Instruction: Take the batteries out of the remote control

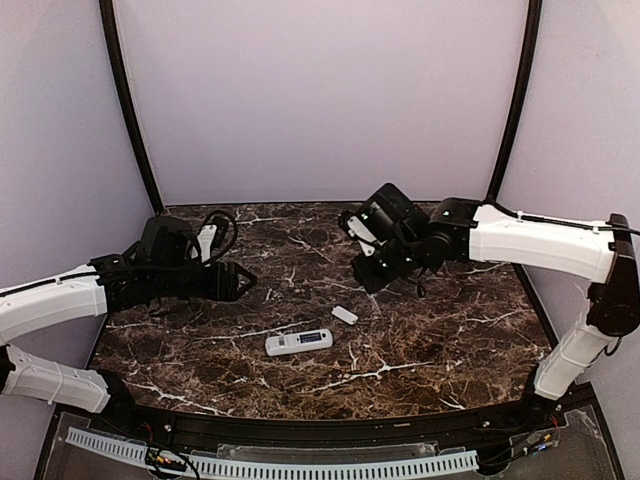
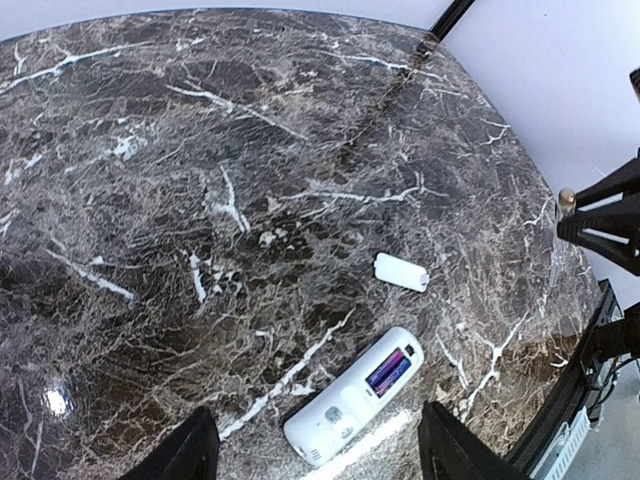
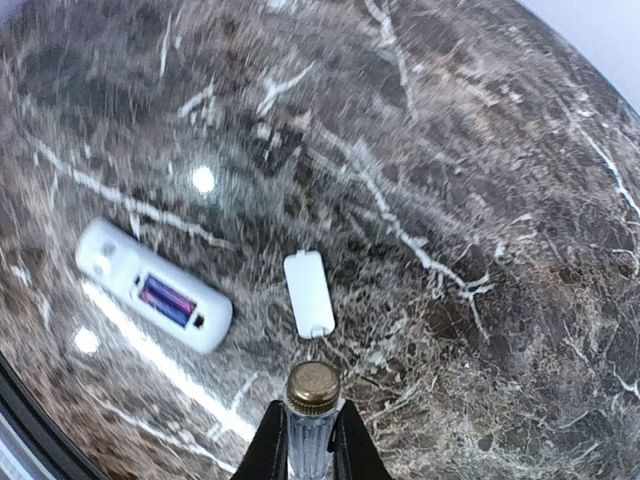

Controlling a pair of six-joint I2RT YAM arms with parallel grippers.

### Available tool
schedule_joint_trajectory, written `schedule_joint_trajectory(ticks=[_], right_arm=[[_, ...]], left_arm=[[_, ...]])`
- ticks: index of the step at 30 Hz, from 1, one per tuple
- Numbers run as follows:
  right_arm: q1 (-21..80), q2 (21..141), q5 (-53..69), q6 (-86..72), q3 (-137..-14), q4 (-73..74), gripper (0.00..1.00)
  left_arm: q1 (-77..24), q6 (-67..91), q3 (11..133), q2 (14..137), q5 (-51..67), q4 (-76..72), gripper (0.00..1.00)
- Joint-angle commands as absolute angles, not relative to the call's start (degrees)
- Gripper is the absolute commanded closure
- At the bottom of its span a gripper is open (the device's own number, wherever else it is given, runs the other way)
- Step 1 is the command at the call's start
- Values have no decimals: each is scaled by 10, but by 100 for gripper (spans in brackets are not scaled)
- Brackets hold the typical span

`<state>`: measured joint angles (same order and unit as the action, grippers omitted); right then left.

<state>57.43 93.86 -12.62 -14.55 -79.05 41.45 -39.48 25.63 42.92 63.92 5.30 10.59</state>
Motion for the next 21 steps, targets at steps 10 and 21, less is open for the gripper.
schedule_joint_trajectory(ticks=[10, 21], right_arm=[[541, 709, -150, -384, -622, 4, 100], [531, 661, -167, -495, -546, -123, 100]], left_arm=[[-393, 231, 448, 672, 232, -93, 26], [-408, 291, 493, 773, 405, -295, 25]])
